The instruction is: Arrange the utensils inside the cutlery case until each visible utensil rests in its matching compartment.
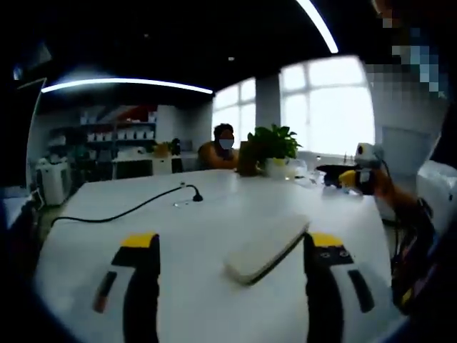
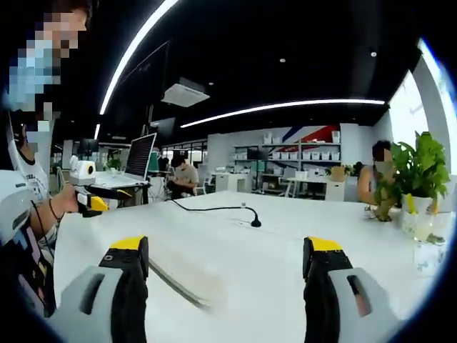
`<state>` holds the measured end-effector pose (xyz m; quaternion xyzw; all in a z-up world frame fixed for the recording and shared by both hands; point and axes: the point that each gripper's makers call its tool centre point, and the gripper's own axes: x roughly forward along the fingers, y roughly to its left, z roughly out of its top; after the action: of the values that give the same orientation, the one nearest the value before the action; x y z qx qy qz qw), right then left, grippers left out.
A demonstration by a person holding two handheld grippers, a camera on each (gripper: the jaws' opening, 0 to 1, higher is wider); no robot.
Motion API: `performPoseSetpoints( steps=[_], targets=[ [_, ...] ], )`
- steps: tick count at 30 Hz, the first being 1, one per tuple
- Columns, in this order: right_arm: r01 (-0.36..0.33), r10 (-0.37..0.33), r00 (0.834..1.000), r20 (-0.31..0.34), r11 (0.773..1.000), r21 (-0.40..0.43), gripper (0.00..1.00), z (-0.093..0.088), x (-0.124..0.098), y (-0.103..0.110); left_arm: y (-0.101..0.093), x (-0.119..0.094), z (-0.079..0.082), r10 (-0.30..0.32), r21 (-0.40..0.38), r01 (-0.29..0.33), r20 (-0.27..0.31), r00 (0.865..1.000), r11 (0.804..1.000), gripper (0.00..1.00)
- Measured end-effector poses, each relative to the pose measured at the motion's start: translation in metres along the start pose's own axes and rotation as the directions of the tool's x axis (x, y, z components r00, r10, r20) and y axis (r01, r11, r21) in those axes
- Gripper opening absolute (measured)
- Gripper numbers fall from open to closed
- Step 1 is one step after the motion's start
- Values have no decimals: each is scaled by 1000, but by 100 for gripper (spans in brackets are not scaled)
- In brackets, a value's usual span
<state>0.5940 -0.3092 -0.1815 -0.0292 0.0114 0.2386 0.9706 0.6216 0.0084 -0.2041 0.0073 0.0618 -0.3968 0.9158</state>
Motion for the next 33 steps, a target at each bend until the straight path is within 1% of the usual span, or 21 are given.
performPoseSetpoints(
  steps=[1,2,5,6,9,12,14,15,16,18,19,21,24,27,29,30,31,33],
  targets=[
    [11,-11,1000,0,1000,-9,97,0,-4,0,-1,-4,5,11,-2,-11,19,1000,1000,98],
    [24,-24,1000,5,1000,-11,97,1,-7,-1,-1,-8,12,29,-5,-29,46,999,1000,100],
    [83,-83,996,25,996,-13,99,6,-20,-7,-5,-20,22,51,4,-52,68,996,999,100],
    [124,-123,992,25,992,-23,99,7,-25,-12,-4,-24,25,63,9,-64,74,995,998,100],
    [215,-215,977,2,973,-85,99,2,-38,-22,1,-36,32,107,21,-110,95,990,994,100],
    [278,-278,960,9,955,-103,99,1,-53,-29,6,-47,37,159,7,-161,124,980,987,100],
    [287,-287,958,15,953,-100,99,2,-59,-30,17,-53,38,239,-34,-237,148,960,971,100],
    [299,-298,954,20,949,-97,99,2,-63,-32,19,-55,39,253,-43,-250,168,953,967,100],
    [310,-309,951,24,946,-95,99,3,-66,-34,18,-56,38,245,-51,-240,164,956,969,100],
    [327,-326,945,27,940,-98,99,4,-71,-37,18,-59,37,245,-69,-237,164,956,969,100],
    [335,-334,942,30,937,-99,99,5,-74,-38,15,-60,37,247,-62,-240,168,954,969,100],
    [375,-371,927,61,924,-75,99,12,-78,-43,12,-61,37,260,-33,-258,167,951,966,100],
    [383,-378,923,71,920,-85,99,15,-78,-40,7,-63,38,261,-6,-264,174,950,965,100],
    [397,-392,918,59,912,-102,99,12,-80,-41,4,-66,37,257,-4,-260,172,951,966,100],
    [399,-397,917,40,912,-97,99,7,-82,-41,5,-69,34,273,1,-277,170,947,961,100],
    [399,-397,917,34,912,-94,99,5,-84,-41,7,-71,31,282,12,-287,160,946,958,100],
    [401,-400,916,30,912,-86,99,3,-87,-41,8,-73,27,283,26,-290,145,948,957,100],
    [414,-413,910,35,907,-77,99,-1,-93,-42,11,-78,23,292,30,-298,127,948,954,100]
  ],
)
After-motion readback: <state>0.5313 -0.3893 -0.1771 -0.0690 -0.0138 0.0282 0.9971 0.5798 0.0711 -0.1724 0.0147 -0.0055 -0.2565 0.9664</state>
